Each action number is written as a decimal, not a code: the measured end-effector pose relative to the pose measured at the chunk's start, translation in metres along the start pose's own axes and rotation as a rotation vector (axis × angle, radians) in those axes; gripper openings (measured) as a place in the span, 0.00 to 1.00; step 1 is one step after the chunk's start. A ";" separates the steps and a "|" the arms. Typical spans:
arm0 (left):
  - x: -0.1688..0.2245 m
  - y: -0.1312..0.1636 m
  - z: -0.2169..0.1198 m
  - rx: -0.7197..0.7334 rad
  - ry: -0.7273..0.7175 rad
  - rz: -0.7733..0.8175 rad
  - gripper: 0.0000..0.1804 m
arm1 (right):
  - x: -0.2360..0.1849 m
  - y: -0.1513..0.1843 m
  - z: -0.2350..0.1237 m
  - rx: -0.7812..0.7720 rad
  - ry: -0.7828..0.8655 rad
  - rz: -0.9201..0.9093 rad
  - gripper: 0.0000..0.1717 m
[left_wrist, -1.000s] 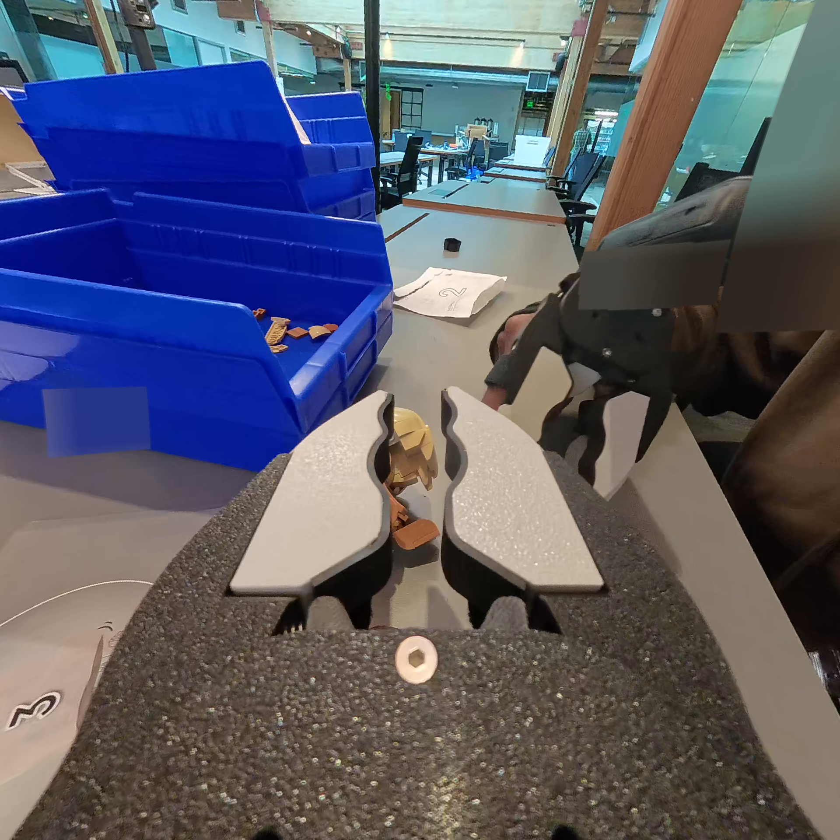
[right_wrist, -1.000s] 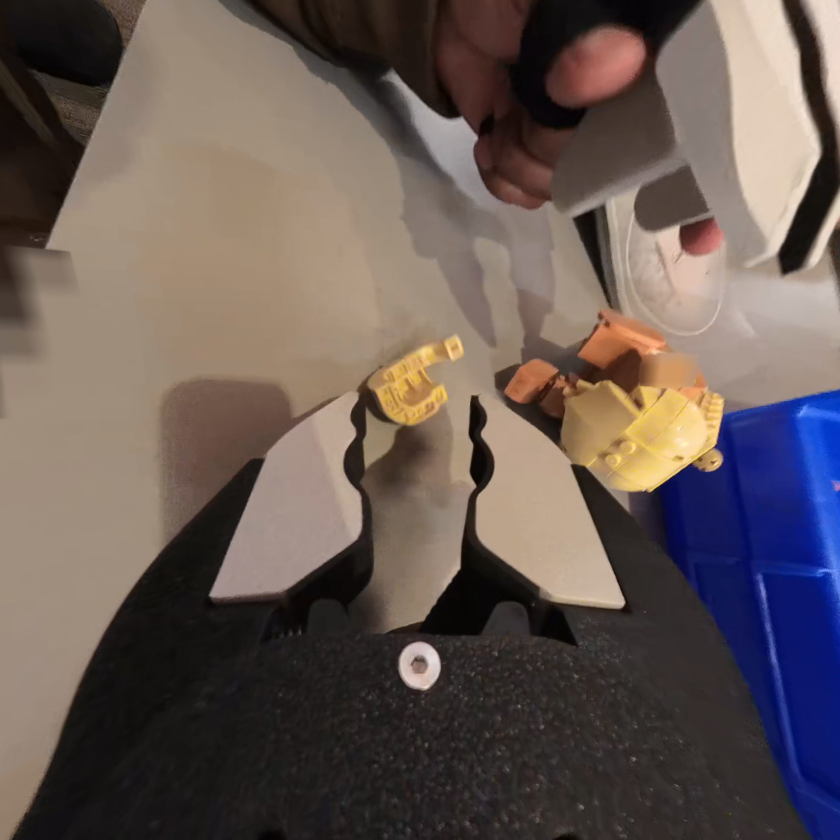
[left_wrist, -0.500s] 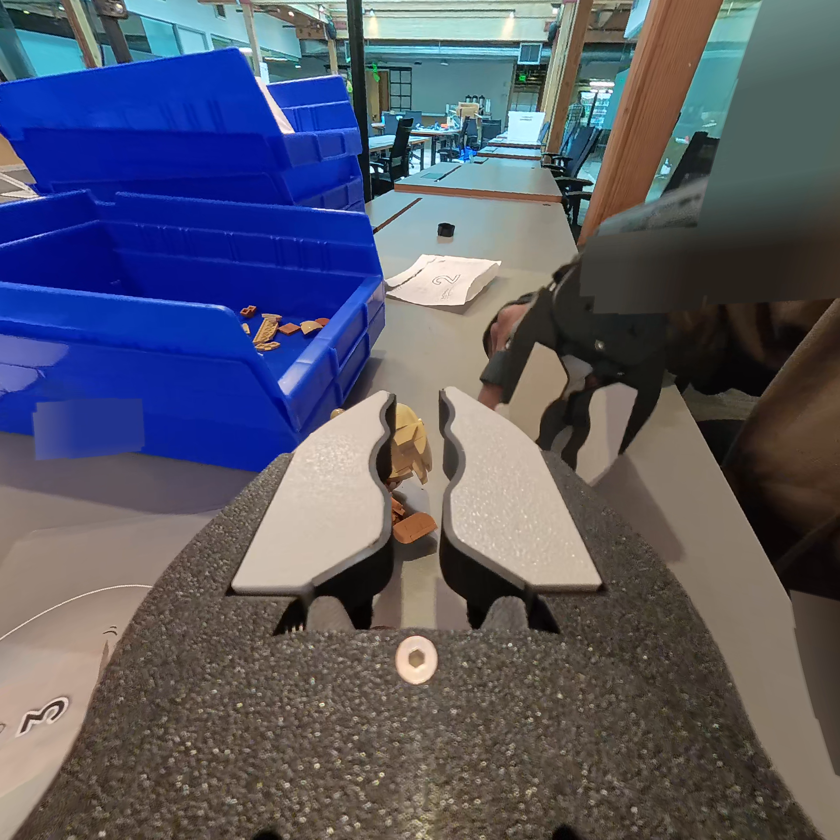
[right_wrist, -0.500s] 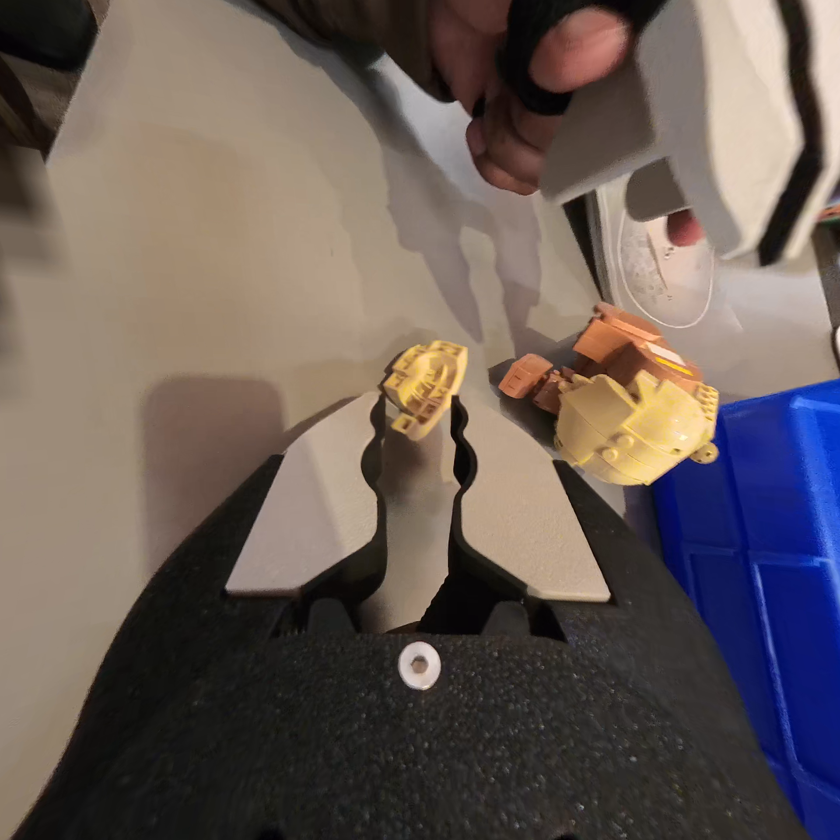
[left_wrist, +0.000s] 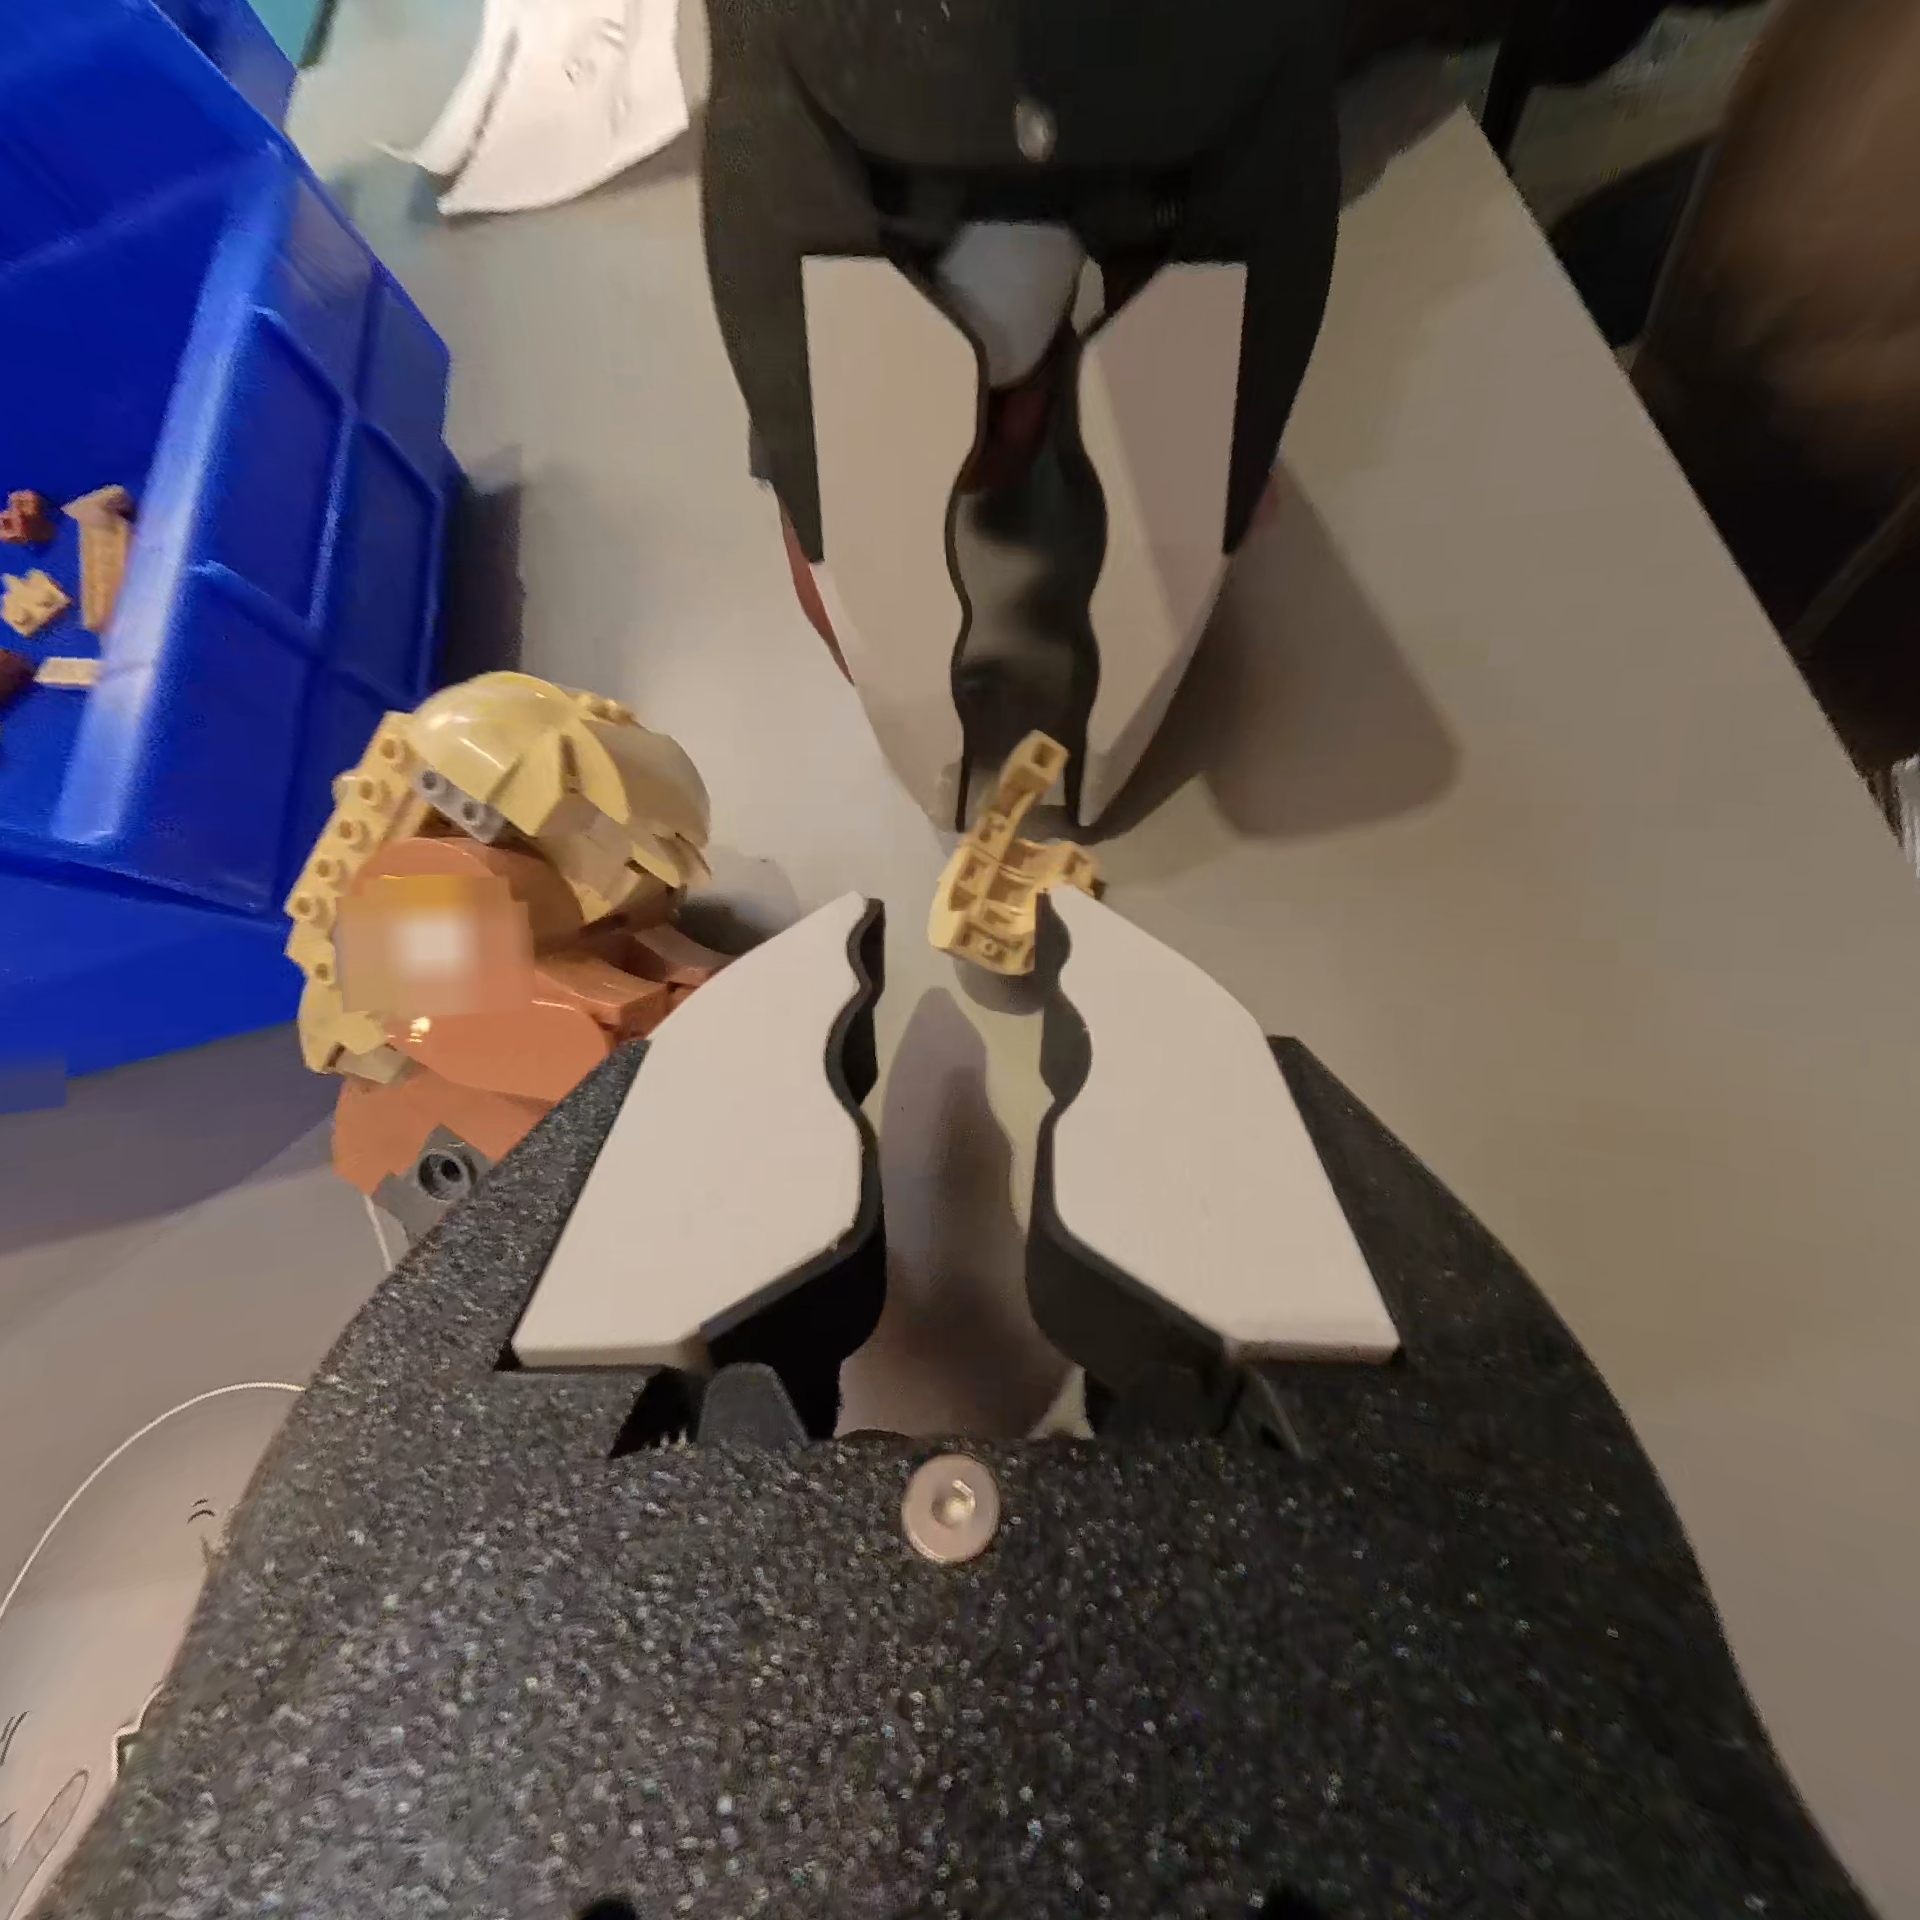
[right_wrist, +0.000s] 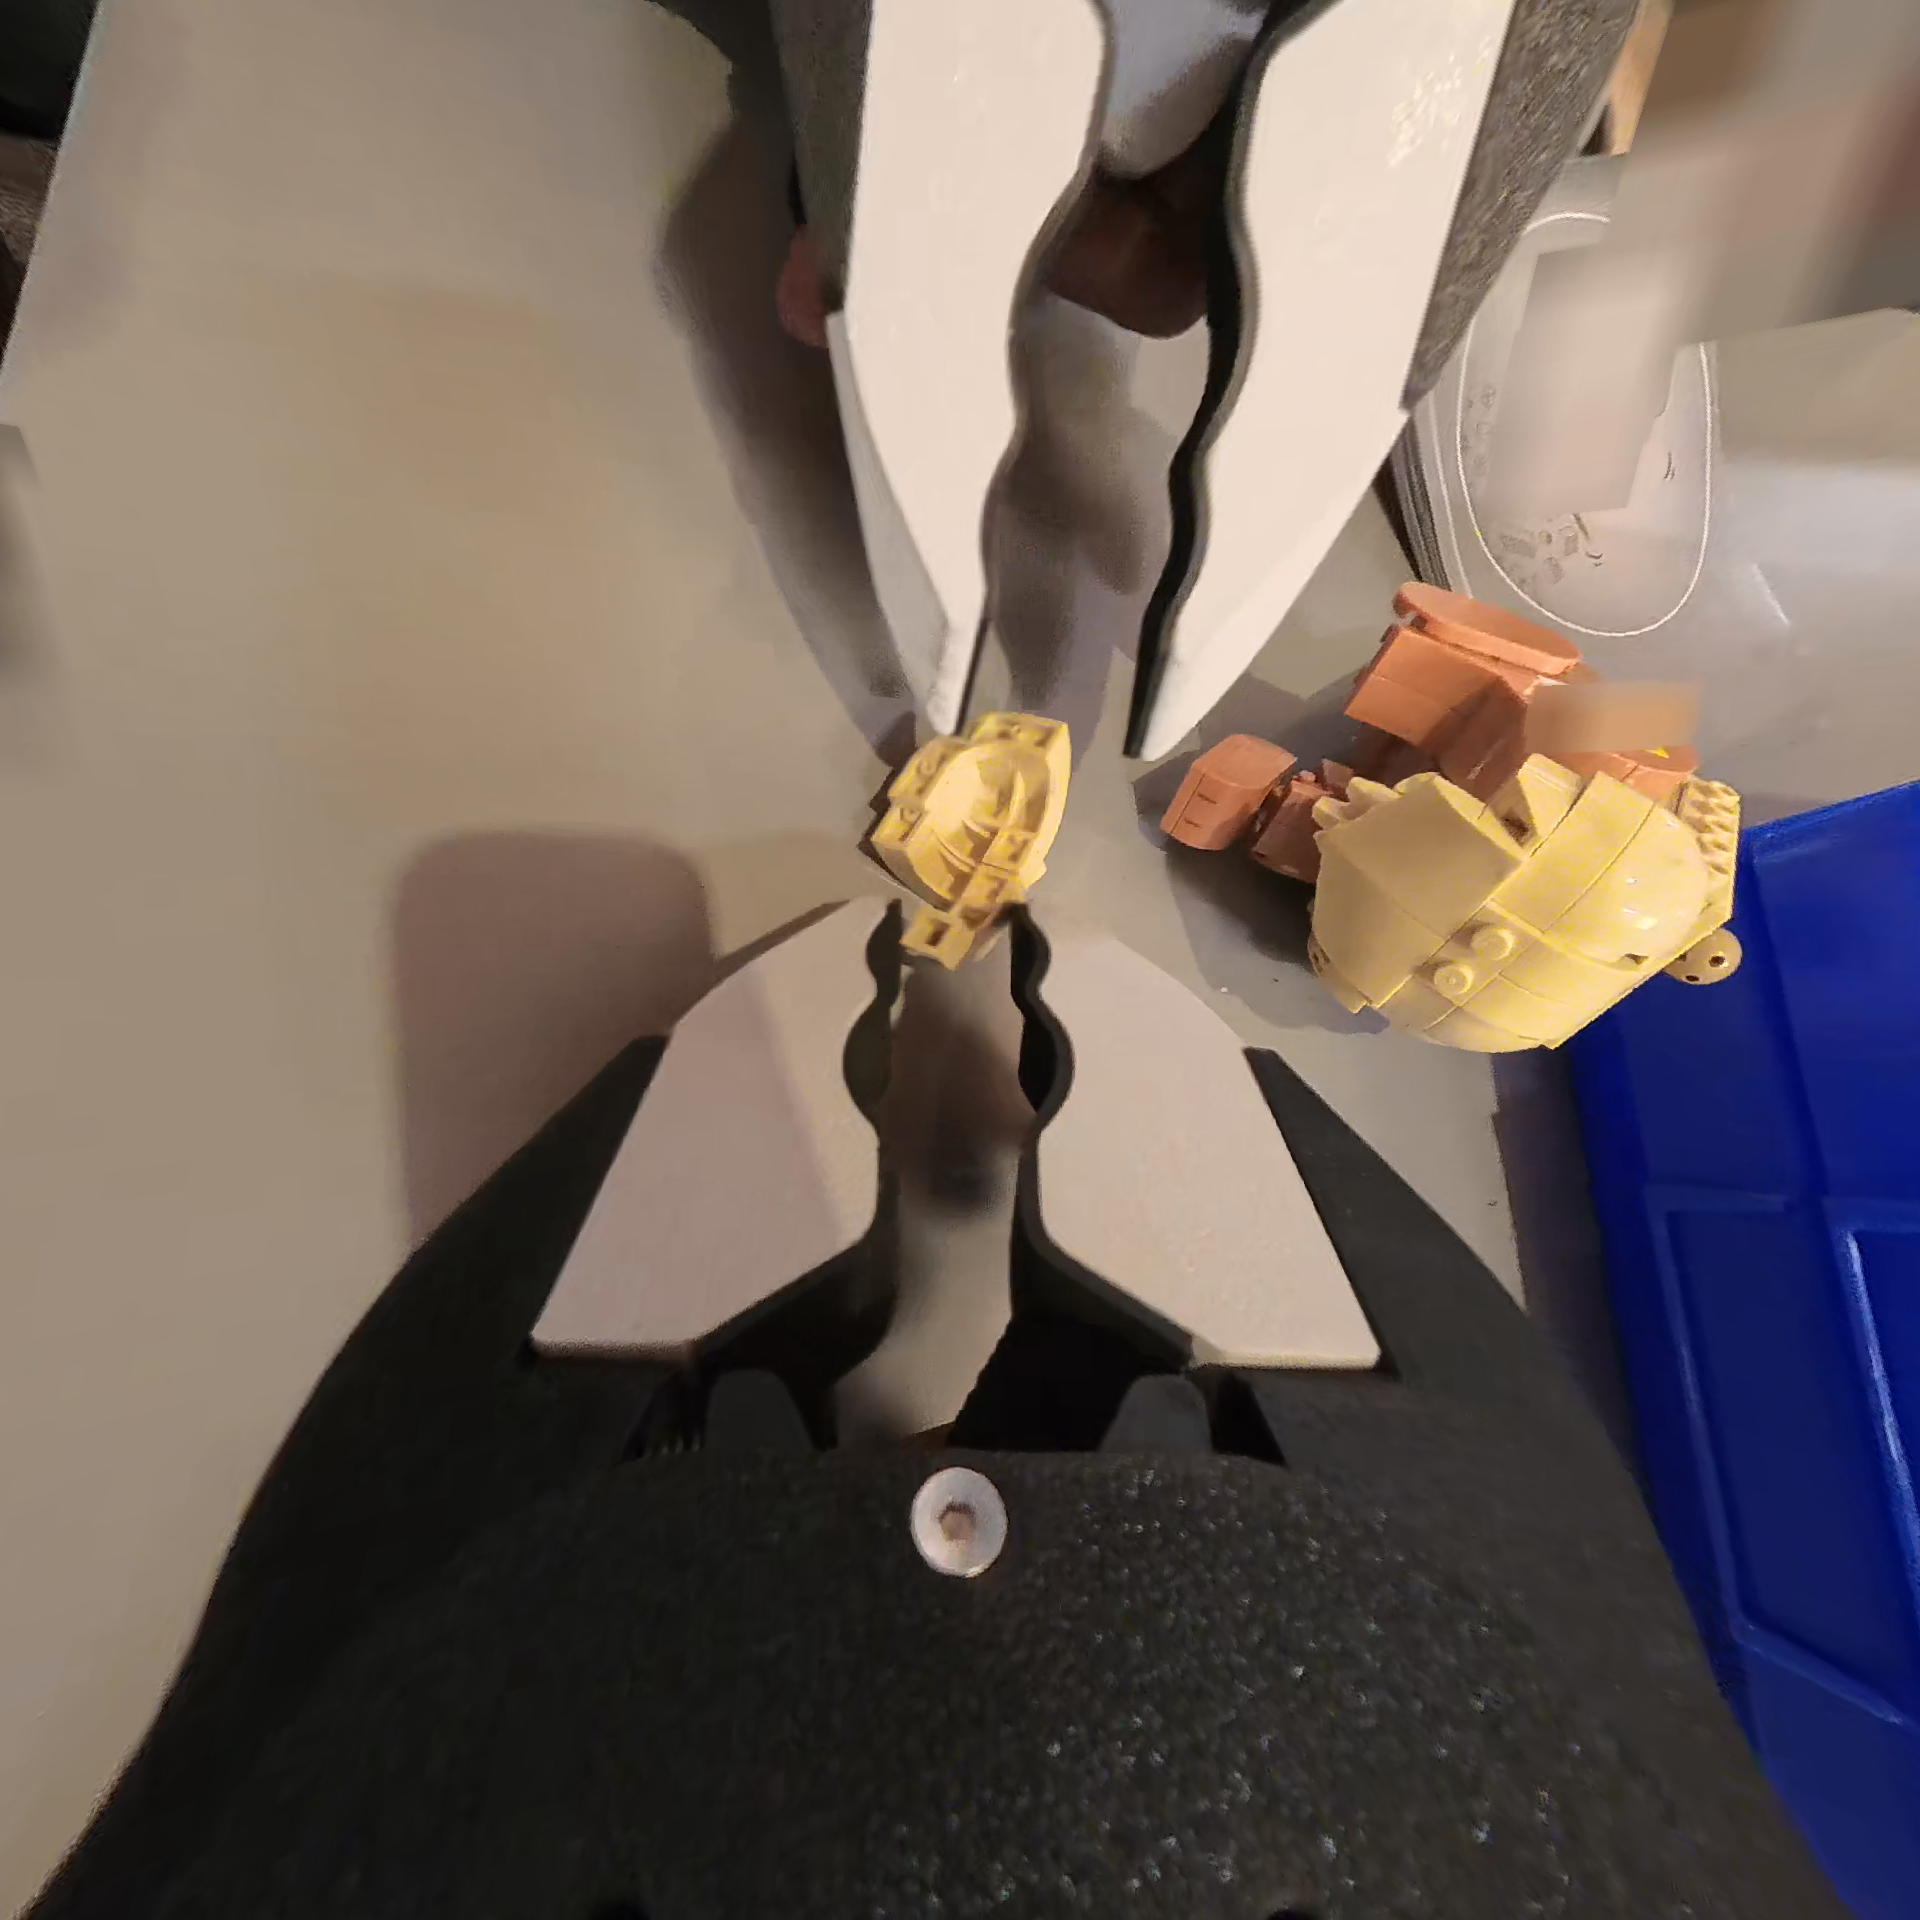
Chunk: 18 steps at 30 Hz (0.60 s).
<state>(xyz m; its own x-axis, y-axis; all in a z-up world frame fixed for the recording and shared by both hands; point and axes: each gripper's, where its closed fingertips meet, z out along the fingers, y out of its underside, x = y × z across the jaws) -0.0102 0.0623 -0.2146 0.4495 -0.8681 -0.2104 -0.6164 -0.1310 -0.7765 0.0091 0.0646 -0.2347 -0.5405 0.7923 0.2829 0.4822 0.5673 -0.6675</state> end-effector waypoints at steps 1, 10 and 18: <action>0.002 0.003 0.002 -0.017 0.006 0.006 0.17 | 0.001 0.000 0.000 0.002 0.005 -0.001 0.08; 0.001 0.003 0.004 -0.025 -0.018 0.024 0.21 | 0.008 -0.002 -0.001 0.026 0.011 0.103 0.05; 0.007 -0.011 0.003 0.029 -0.057 0.179 0.12 | 0.019 -0.005 -0.005 0.062 0.041 0.176 0.05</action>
<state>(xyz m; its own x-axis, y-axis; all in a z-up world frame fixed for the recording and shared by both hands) 0.0017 0.0590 -0.2092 0.3709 -0.8474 -0.3799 -0.6715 0.0378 -0.7400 -0.0001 0.0781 -0.2230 -0.4223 0.8874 0.1849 0.5226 0.4050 -0.7502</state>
